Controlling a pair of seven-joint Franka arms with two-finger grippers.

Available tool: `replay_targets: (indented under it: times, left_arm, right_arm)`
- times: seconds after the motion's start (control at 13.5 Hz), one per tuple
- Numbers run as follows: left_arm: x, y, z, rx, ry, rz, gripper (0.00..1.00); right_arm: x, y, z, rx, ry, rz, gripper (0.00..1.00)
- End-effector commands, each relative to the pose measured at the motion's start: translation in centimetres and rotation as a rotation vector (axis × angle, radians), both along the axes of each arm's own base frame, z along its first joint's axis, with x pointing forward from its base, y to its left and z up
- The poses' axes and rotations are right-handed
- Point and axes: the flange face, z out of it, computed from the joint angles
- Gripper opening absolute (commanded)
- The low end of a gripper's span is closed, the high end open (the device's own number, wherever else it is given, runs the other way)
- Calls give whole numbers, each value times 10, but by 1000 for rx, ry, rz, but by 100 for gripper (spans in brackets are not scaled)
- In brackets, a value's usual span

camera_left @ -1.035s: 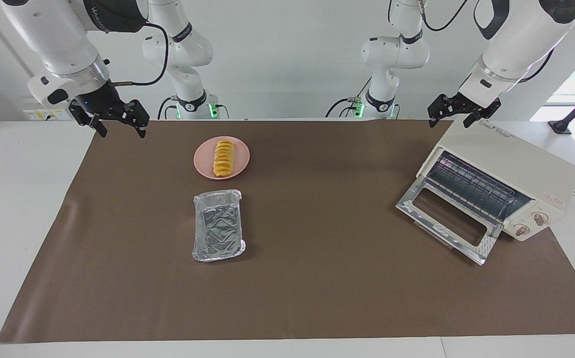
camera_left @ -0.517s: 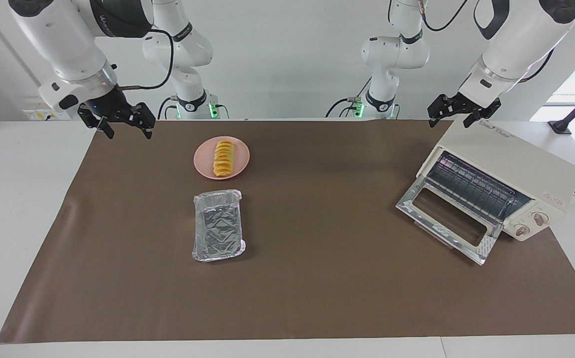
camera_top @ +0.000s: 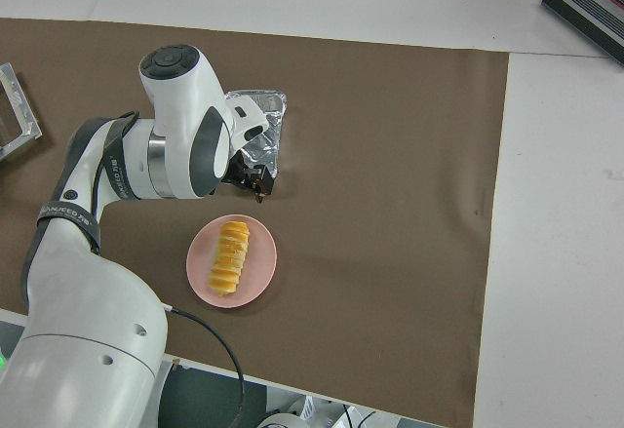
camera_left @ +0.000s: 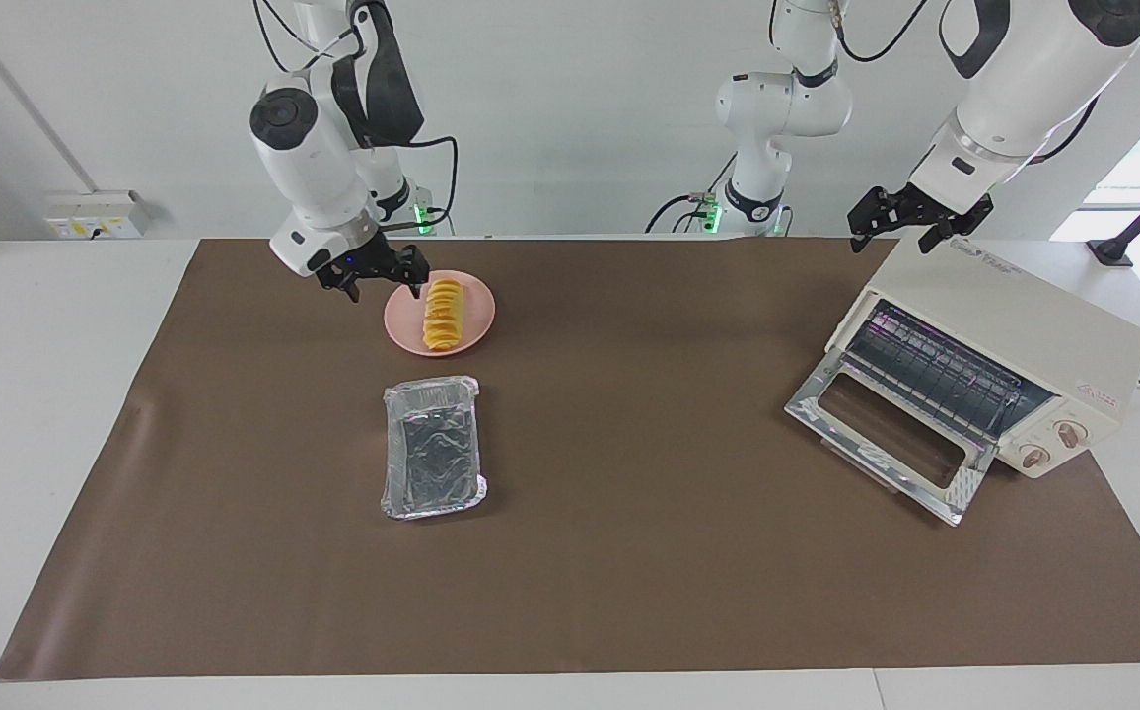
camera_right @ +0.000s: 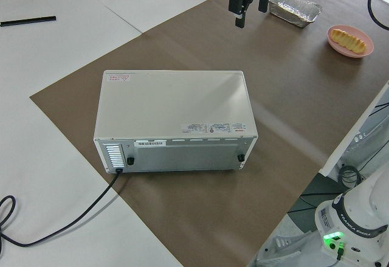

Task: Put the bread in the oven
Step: 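Reach the right gripper toward the bread roll on the pink plate, then grasp the bread roll with the right gripper and lift it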

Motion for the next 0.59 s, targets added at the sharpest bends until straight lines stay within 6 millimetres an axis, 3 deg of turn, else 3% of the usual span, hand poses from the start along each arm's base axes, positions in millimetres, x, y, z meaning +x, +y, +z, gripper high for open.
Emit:
replay_targets:
  times: [0.0, 0.3, 0.52]
  left_arm:
    - [-4, 3, 4, -9, -8, 2, 100]
    - [-4, 3, 4, -9, -8, 0, 100]
    - [-4, 3, 4, -9, -8, 0, 100]
  right_arm:
    - [-33, 14, -46, 20, -15, -45, 100]
    - [-54, 42, -86, -2, -4, -83, 97]
    - [-64, 40, -113, 2, 3, -110, 95]
